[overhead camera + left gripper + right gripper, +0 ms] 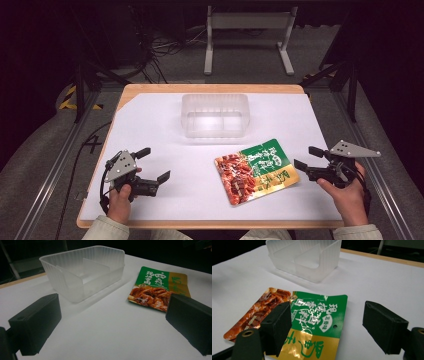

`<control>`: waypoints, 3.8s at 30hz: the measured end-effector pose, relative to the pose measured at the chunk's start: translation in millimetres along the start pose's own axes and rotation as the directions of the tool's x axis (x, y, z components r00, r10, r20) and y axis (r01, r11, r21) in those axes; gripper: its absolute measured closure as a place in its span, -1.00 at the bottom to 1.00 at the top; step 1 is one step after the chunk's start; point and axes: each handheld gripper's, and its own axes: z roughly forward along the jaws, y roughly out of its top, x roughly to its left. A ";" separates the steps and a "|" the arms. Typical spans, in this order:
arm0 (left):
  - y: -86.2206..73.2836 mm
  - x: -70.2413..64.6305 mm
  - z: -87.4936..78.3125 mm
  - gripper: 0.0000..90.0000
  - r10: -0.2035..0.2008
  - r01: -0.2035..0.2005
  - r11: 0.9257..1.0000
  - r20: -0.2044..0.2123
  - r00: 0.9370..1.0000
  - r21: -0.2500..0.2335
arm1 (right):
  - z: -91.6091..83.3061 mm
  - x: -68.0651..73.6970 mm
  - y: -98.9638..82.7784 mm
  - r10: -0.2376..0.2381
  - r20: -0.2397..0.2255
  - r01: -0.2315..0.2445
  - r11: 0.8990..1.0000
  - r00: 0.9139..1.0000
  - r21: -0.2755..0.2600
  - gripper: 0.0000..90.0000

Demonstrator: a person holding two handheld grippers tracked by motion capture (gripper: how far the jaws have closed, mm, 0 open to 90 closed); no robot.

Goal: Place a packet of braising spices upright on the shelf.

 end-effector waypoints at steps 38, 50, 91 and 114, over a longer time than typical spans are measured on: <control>1.9 2.7 20.3 -0.98 -0.001 0.000 0.999 0.031 1.000 0.038 | 41.7 -7.3 -48.9 0.062 -0.028 -0.054 0.974 0.998 0.222 -0.45; 0.9 3.4 21.7 -0.98 -0.007 0.006 0.999 0.028 1.000 0.046 | 49.9 -5.1 -54.4 0.066 -0.064 -0.048 0.965 0.996 0.257 -0.37; 0.1 3.1 20.2 -0.98 -0.012 0.012 0.999 0.017 1.000 0.049 | 25.1 13.1 -17.7 0.160 -0.234 -0.140 0.985 0.959 0.100 1.00; -1.2 8.8 16.5 -0.97 -0.054 0.054 0.998 0.012 0.998 0.030 | 10.8 54.5 55.9 0.058 -0.450 -0.079 0.996 0.891 -0.029 1.00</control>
